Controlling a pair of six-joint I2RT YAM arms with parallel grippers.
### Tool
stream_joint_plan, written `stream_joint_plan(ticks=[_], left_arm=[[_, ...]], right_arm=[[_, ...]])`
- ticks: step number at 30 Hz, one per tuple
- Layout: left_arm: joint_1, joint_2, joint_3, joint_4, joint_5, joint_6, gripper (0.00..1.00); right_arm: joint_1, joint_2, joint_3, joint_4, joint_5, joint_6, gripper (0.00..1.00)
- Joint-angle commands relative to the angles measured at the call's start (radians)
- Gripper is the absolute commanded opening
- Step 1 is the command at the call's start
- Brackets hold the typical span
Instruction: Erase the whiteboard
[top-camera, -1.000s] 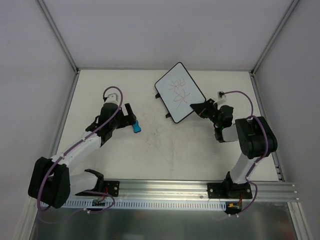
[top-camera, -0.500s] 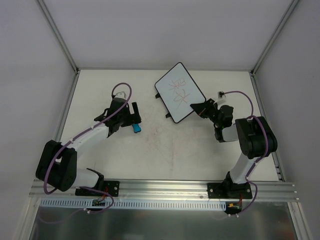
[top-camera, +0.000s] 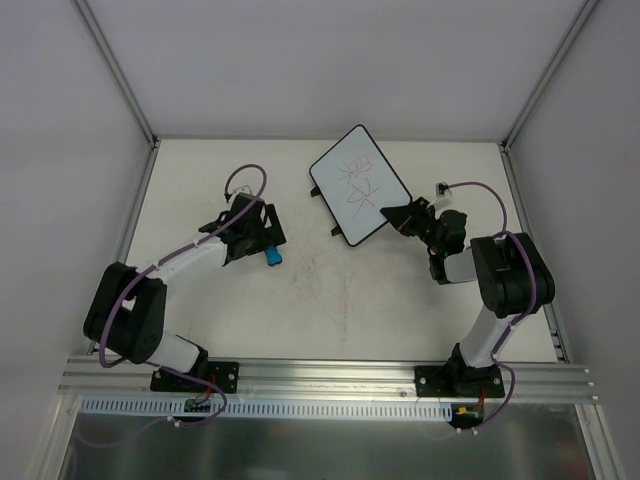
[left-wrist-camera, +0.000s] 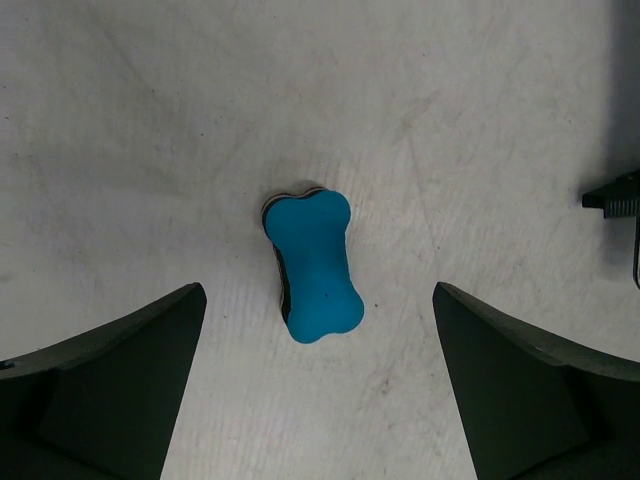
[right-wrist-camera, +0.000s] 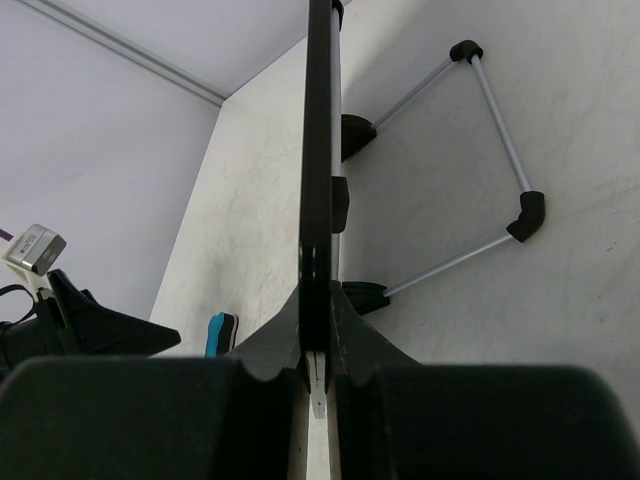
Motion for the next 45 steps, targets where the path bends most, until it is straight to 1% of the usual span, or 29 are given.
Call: stream_joint_plan(ticks=[1, 5, 7, 10, 15, 17, 18, 23, 26, 29, 33, 35, 40, 43, 44, 45], left_arm=[[-0.009, 0.054, 0.075, -0.076, -0.06, -0.093, 0.99], [-0.009, 0.152, 0.18, -0.184, -0.085, -0.159, 0.99], [-0.01, 0.196, 0.2, -0.205, -0.076, -0.177, 0.99], [-0.01, 0.221, 0.208, -0.208, -0.077, -0.193, 0.96], [-0.012, 0.247, 0.222, -0.21, -0.065, -0.182, 0.87], [-0.012, 0.252, 0.227, -0.208, -0.056, -0.177, 0.79], [-0.012, 0.255, 0.23, -0.208, -0.047, -0.167, 0.77], [-0.012, 0.241, 0.225, -0.208, -0.048, -0.159, 0.77], [-0.012, 0.246, 0.224, -0.208, -0.041, -0.157, 0.74], [-0.018, 0.267, 0.243, -0.208, -0.022, -0.136, 0.7], [-0.027, 0.285, 0.256, -0.208, -0.019, -0.137, 0.7], [-0.03, 0.295, 0.263, -0.208, -0.016, -0.136, 0.66], [-0.035, 0.308, 0.268, -0.208, -0.016, -0.125, 0.62], [-0.035, 0.31, 0.263, -0.208, -0.018, -0.125, 0.56], [-0.035, 0.31, 0.263, -0.208, -0.016, -0.124, 0.55], [-0.035, 0.312, 0.263, -0.208, -0.018, -0.122, 0.52]], right_arm=[[-0.003, -0.02, 0.028, 0.015, 0.021, -0.007, 0.0], [-0.003, -0.022, 0.026, 0.015, 0.021, -0.012, 0.0], [-0.003, -0.022, 0.026, 0.015, 0.021, -0.012, 0.0], [-0.003, -0.025, 0.026, 0.015, 0.02, -0.013, 0.0], [-0.001, -0.02, 0.029, 0.015, 0.017, -0.012, 0.0], [-0.003, -0.02, 0.031, 0.015, 0.017, -0.013, 0.0], [-0.003, -0.02, 0.028, 0.017, 0.017, -0.012, 0.0], [-0.003, -0.013, 0.034, 0.017, 0.014, -0.006, 0.0], [-0.003, -0.01, 0.037, 0.017, 0.012, -0.002, 0.0], [-0.001, -0.013, 0.035, 0.017, 0.012, -0.006, 0.0], [-0.001, -0.01, 0.035, 0.017, 0.014, -0.006, 0.0], [-0.003, -0.006, 0.035, 0.017, 0.01, -0.006, 0.0], [-0.003, -0.01, 0.037, 0.017, 0.01, -0.006, 0.0], [-0.001, -0.008, 0.038, 0.017, 0.007, -0.006, 0.0], [-0.001, -0.008, 0.038, 0.018, 0.007, -0.006, 0.0], [-0.003, -0.01, 0.037, 0.018, 0.007, -0.006, 0.0]])
